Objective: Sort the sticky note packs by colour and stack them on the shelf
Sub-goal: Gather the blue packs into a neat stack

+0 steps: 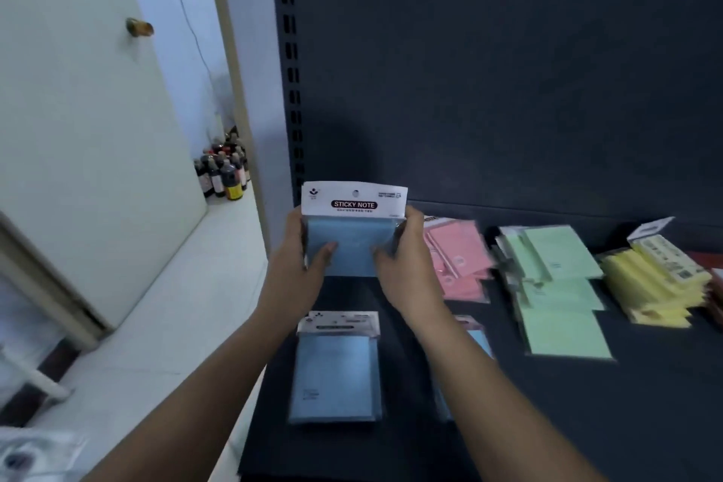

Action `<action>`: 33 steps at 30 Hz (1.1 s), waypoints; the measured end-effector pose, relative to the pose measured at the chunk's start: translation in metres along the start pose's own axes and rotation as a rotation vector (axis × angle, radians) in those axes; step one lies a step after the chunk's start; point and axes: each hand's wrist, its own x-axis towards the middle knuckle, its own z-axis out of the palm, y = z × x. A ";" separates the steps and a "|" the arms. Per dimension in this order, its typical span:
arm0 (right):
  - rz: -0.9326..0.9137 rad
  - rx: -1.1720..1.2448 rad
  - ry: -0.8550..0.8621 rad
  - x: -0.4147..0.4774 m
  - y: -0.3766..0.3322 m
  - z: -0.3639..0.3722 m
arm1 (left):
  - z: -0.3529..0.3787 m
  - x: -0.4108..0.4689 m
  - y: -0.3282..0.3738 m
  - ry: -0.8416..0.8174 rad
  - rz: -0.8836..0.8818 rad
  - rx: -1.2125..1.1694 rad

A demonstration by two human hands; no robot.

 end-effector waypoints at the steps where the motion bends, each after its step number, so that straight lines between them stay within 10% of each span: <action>1: 0.021 -0.001 0.049 0.007 0.002 0.015 | -0.002 0.006 -0.008 0.014 -0.019 0.019; 7: 0.029 -0.050 0.280 0.029 0.022 0.062 | 0.012 0.033 -0.044 -0.030 -0.093 0.007; 22: 0.056 -0.176 0.252 0.043 0.047 0.068 | 0.025 0.055 -0.066 0.069 -0.149 0.032; 33: 0.340 0.013 -0.038 -0.007 0.040 0.048 | -0.007 0.008 -0.056 0.098 -0.268 0.034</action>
